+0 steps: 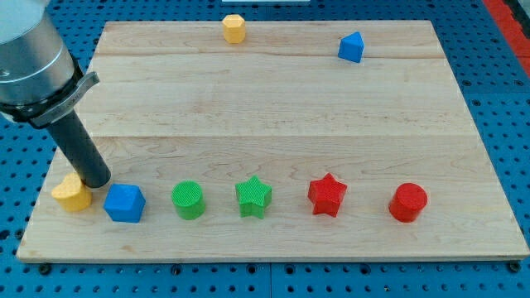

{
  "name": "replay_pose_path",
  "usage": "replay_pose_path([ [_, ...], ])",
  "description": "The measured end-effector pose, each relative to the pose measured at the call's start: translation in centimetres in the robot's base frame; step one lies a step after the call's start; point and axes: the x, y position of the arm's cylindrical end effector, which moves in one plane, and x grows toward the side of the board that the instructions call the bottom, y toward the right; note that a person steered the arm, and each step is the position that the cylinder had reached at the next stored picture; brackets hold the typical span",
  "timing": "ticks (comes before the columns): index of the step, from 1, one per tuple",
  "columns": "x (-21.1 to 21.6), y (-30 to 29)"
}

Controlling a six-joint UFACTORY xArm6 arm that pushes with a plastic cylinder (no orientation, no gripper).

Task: Place the triangle into the red circle to the top right side

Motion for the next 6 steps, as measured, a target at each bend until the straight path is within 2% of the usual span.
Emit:
replay_pose_path([
  [1,-4.2,1.6],
  [3,-13.5,19.4],
  [4,-21.1,25.8],
  [5,-27.9,27.7],
  [6,-28.6,34.4],
])
